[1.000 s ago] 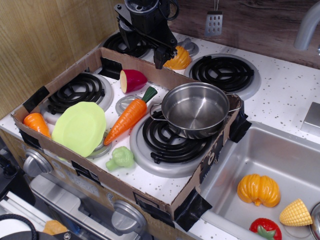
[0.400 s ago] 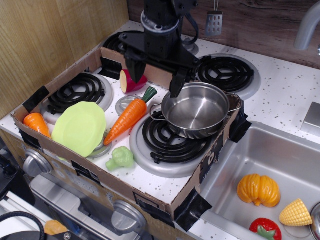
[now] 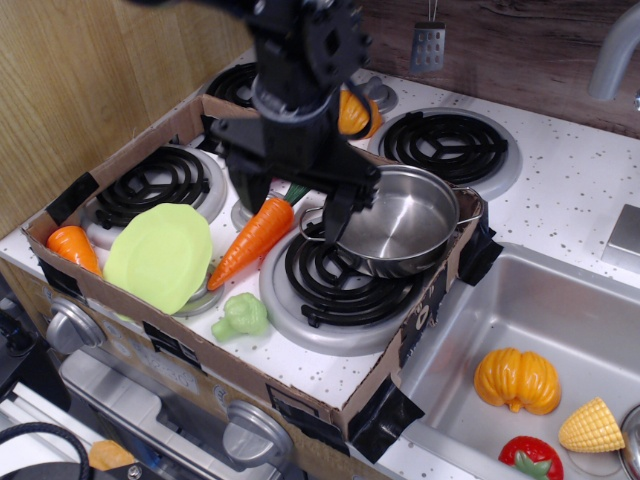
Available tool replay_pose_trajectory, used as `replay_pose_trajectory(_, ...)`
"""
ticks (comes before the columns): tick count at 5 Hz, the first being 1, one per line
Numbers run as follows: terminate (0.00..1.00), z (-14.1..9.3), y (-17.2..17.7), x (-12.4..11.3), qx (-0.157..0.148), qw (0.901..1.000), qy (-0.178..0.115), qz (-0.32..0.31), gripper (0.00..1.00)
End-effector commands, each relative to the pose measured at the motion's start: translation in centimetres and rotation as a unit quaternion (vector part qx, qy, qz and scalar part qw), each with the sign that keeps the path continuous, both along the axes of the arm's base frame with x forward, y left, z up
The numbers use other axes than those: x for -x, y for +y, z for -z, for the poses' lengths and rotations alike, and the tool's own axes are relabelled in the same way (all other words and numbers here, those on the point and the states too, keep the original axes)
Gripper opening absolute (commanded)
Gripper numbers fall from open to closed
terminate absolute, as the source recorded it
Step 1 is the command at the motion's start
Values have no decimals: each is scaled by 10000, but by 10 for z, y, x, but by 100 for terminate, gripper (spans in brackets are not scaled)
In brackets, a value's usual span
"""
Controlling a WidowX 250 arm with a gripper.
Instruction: Put broccoli in pot
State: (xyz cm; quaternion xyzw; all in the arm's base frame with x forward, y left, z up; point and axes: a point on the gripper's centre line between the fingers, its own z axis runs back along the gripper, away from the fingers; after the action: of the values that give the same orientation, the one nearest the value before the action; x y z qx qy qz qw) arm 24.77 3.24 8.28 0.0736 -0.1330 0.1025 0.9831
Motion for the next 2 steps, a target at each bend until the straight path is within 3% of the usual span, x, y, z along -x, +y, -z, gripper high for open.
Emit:
replay_pose_trajectory(1,0,15,11,22,277,9995,-157,-77,100)
replay_pose_trajectory(2,0,23,12,30,345,9991,-212,-88,100)
